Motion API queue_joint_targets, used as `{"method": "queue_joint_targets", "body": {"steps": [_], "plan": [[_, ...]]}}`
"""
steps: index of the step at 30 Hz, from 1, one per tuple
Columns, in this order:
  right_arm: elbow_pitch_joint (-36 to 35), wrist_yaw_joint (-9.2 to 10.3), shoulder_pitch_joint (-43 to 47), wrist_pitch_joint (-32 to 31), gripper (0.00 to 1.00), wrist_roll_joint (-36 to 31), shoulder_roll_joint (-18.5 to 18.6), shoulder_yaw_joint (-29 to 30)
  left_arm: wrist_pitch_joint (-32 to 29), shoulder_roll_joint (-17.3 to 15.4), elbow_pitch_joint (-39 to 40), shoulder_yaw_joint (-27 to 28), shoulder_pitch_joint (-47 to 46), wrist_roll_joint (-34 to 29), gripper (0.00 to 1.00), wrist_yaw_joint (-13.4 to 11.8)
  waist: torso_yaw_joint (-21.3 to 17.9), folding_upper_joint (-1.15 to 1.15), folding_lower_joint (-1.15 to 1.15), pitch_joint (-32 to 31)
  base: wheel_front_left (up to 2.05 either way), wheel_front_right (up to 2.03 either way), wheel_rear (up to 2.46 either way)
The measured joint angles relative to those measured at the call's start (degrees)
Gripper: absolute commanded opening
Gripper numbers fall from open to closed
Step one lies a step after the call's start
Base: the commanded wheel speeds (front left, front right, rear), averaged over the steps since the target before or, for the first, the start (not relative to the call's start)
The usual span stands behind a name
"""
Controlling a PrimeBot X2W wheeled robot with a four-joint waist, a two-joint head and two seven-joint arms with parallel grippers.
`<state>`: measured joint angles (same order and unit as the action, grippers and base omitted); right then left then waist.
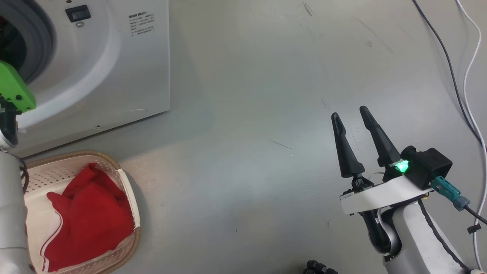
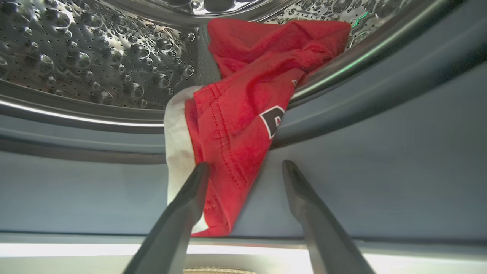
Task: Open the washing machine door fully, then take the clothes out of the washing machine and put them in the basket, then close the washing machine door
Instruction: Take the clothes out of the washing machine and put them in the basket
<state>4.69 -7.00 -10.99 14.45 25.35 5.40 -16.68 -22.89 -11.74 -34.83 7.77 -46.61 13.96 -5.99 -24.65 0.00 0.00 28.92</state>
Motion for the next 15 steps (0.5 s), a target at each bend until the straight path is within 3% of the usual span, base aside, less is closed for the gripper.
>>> {"method": "queue_joint_targets", "body": {"steps": [15], "plan": [[0.11, 0.0, -0.54, 0.0, 1.0, 0.33, -0.04, -0.46, -1.32, -0.56, -5.65, 2.12, -3.91, -1.29, 1.0, -0.35, -0.33, 0.0, 0.0, 0.86, 0.0, 0.0, 0.0]]}}
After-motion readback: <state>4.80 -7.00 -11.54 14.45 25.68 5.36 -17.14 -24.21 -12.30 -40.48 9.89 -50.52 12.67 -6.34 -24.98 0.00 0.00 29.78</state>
